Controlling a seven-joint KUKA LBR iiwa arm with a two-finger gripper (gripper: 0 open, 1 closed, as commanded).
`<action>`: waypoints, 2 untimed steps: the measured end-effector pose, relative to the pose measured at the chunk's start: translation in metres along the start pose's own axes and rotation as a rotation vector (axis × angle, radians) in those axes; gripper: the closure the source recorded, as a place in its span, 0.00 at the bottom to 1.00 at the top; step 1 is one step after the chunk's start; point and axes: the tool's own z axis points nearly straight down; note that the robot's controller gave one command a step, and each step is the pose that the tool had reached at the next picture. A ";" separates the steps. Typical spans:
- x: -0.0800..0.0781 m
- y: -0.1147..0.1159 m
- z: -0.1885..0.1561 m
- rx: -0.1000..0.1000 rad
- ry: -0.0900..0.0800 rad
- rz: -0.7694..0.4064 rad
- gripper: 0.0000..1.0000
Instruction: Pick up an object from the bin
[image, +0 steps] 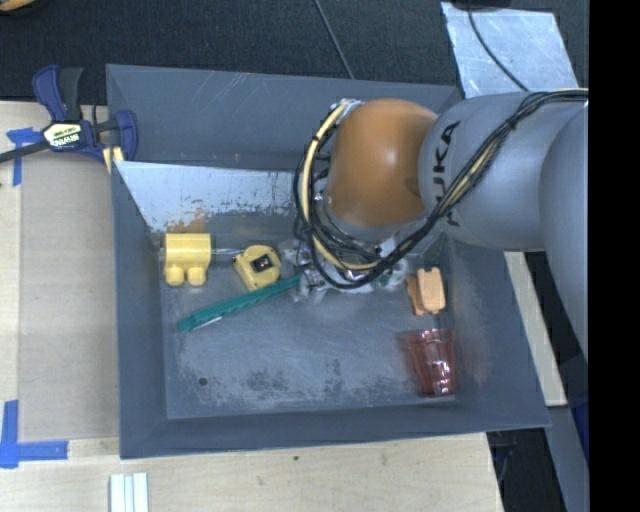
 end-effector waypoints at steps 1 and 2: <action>0.000 -0.027 0.020 0.000 -0.007 0.024 1.00; 0.022 -0.066 0.041 -0.005 -0.014 0.265 1.00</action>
Offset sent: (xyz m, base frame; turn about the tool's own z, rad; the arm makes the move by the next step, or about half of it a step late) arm -0.0026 -0.0808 -0.0511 0.3067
